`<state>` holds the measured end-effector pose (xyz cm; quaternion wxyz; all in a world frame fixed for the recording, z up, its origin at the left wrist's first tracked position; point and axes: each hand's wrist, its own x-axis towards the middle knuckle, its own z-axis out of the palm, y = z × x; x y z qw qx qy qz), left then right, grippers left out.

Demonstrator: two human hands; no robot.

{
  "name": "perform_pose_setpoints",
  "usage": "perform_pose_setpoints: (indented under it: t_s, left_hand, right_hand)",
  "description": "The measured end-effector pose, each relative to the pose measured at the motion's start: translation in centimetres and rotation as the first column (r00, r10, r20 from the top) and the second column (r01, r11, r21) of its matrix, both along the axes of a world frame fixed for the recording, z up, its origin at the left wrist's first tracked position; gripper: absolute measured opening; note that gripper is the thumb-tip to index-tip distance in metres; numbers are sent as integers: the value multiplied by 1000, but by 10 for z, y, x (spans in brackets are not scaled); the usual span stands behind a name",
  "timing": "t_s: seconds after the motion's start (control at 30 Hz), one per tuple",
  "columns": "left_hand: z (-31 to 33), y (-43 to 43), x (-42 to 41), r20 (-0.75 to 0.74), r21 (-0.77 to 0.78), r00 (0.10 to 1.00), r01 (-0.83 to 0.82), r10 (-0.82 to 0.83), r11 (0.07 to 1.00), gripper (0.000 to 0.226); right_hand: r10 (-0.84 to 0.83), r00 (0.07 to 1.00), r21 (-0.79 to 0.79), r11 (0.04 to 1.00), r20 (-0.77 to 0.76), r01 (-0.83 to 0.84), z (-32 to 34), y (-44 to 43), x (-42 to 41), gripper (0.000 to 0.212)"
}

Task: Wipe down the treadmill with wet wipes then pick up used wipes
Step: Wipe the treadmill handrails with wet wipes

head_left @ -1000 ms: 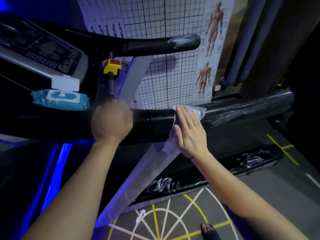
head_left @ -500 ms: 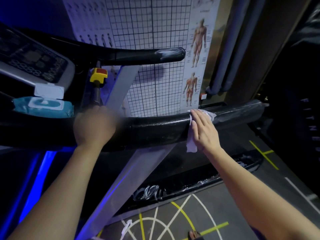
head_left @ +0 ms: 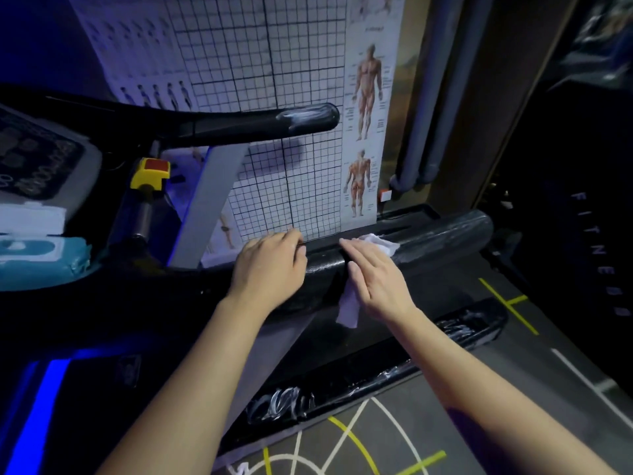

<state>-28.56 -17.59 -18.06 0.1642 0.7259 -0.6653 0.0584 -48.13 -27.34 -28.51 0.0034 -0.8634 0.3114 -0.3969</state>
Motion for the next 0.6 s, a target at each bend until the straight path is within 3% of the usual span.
perform_pose_setpoints:
  t_s: [0.33,0.6]
  left_hand:
    - [-10,-63,-52,-63,316,992,121,-106,941,48]
    - [-12,-104,-73,-200,308,976,150,-90,939,52]
  right_hand:
    - [-84,996,-110,990,39,88,-20,-64,-71,43]
    - [-127,990,-79,988,55,131,-19,-115,-128,41]
